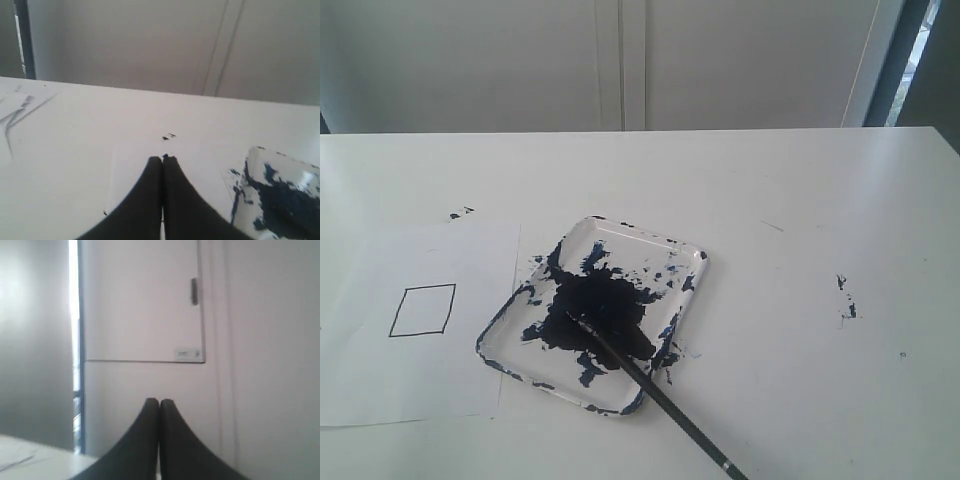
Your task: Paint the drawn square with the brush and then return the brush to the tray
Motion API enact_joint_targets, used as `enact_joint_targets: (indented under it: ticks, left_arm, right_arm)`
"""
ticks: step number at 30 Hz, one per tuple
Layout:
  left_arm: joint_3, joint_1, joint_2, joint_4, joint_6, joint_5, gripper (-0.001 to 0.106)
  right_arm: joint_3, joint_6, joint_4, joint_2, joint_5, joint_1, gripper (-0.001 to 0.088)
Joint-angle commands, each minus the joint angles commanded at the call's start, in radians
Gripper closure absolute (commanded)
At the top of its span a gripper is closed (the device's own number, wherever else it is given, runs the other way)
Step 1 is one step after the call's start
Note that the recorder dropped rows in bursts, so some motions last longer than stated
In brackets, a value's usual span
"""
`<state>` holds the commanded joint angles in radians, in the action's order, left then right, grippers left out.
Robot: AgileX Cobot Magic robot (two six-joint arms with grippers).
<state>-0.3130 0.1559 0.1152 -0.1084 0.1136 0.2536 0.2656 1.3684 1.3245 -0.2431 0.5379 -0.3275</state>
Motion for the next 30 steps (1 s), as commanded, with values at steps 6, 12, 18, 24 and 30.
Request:
enact_joint_targets:
  ticks: [6, 12, 18, 24, 30]
  left_arm:
    - [0.000, 0.029, 0.094, -0.419, -0.511, 0.065, 0.105]
    - [0.000, 0.029, 0.169, -0.644, -0.760, 0.095, 0.105]
    - [0.002, 0.029, 0.222, -0.714, -0.796, 0.095, 0.105]
    - [0.004, 0.029, 0.236, -0.748, -0.796, 0.075, 0.105]
    - [0.004, 0.029, 0.236, -0.751, -0.796, 0.083, 0.105]
  right_arm:
    - [0.005, 0.074, 0.112, -0.262, 0.128, 0.000, 0.0868]
    - [0.019, 0.091, 0.252, -0.478, 0.208, 0.000, 0.0868]
    - [0.050, 0.135, 0.336, -0.658, 0.293, -0.004, 0.0868]
    - [0.085, 0.133, 0.375, -0.800, 0.275, -0.012, 0.0868]
    - [0.172, 0.208, 0.420, -0.858, 0.153, -0.074, 0.0868]
